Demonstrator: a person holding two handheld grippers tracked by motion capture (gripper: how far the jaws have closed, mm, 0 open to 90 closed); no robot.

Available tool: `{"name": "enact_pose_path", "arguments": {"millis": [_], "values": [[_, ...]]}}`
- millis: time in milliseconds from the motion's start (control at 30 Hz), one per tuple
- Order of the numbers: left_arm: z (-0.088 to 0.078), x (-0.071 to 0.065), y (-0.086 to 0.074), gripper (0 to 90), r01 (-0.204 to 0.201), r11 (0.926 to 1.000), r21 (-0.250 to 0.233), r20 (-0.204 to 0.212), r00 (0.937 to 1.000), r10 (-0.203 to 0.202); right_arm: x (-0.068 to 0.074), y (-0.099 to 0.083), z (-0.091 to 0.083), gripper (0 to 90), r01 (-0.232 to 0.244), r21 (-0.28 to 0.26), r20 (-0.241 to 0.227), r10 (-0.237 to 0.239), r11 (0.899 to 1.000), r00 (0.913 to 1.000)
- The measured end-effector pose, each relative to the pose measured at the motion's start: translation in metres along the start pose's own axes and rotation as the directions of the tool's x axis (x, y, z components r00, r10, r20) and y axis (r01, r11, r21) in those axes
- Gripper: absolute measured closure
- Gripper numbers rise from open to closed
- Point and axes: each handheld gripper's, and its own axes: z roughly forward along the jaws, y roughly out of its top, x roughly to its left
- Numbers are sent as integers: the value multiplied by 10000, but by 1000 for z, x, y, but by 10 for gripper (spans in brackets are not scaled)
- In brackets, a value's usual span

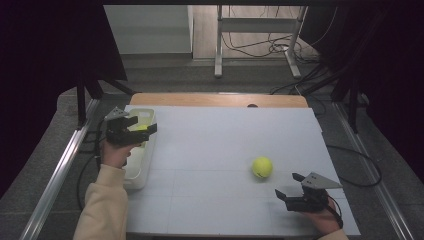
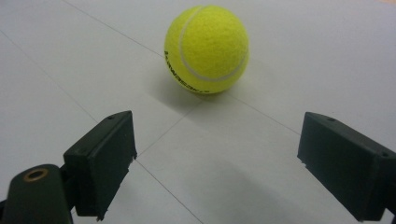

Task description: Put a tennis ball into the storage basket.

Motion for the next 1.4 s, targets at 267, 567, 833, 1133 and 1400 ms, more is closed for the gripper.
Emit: {"name": "enact_pose_path", "arguments": {"millis": [267, 567, 833, 1133, 1400], "values": [[-5, -16, -4, 126, -373, 9990, -233, 503, 9980, 384, -1, 1, 1, 119, -33, -41, -14, 33, 10000, 10000], [-8, -35, -7, 126, -839, 9957, -387, 948, 9917, 872, -2, 1, -1, 118, -75, -124, 109, 76, 9999, 9999], [-5, -50, -10, 124, -1174, 9926, -299, 1274, 9845, 1203, -1, 1, -3, 118, -33, -180, 108, 34, 9998, 9999], [4, -58, -12, 124, -1376, 9904, -115, 1555, 9782, 1377, -3, 0, -2, 118, -3, -133, 151, 5, 9999, 9999], [12, -71, -13, 123, -1668, 9860, 52, 1754, 9709, 1634, -2, -1, -4, 118, 17, -185, 78, -16, 9998, 10000]]}}
